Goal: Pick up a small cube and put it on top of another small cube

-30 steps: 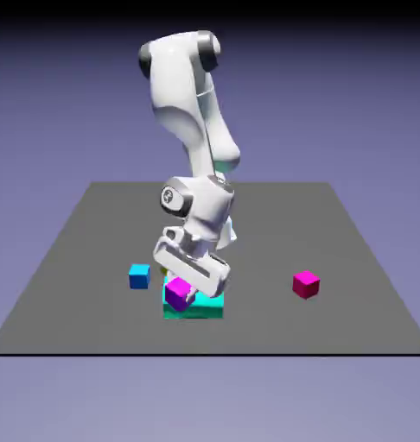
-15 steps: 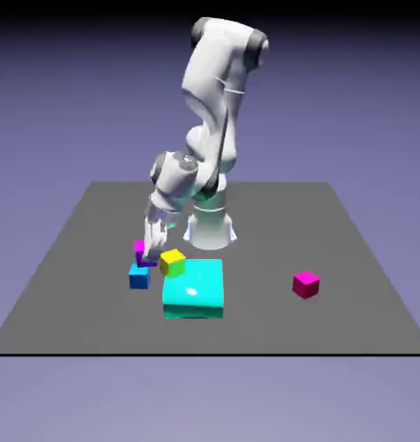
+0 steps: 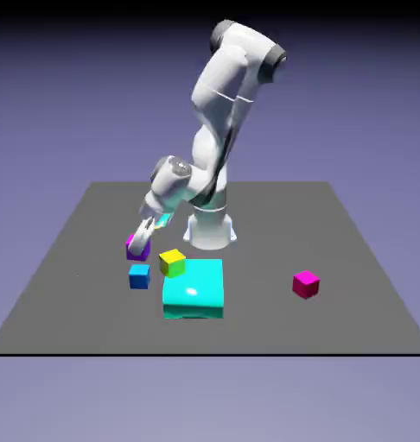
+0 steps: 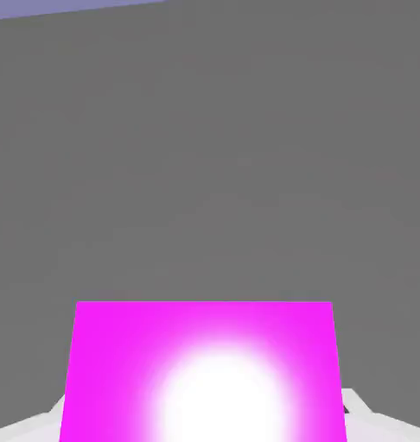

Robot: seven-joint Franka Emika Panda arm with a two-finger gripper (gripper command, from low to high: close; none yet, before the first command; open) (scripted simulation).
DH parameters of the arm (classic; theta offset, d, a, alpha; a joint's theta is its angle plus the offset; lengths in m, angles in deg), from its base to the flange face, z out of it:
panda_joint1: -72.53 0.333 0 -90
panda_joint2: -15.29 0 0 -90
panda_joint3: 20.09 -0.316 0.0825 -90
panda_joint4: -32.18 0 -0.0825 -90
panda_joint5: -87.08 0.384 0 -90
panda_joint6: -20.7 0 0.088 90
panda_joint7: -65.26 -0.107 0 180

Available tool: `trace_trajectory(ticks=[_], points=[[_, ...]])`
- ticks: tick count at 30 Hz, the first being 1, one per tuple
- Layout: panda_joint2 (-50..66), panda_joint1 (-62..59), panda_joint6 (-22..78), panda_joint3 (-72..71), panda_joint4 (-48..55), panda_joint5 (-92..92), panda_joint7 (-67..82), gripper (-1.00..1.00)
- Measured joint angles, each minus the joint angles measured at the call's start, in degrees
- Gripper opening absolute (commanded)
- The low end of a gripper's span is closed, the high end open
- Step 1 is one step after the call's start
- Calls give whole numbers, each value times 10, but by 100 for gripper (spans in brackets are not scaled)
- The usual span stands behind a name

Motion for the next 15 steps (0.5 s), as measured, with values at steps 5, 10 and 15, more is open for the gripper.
trace_trajectory(ticks=[5, 10, 15], points=[[0, -104, -36, -96, 7, -13, -15, -100], [0, -207, -72, -191, 14, -26, -30, -100], [0, -290, -101, -267, 19, -36, -42, 100]])
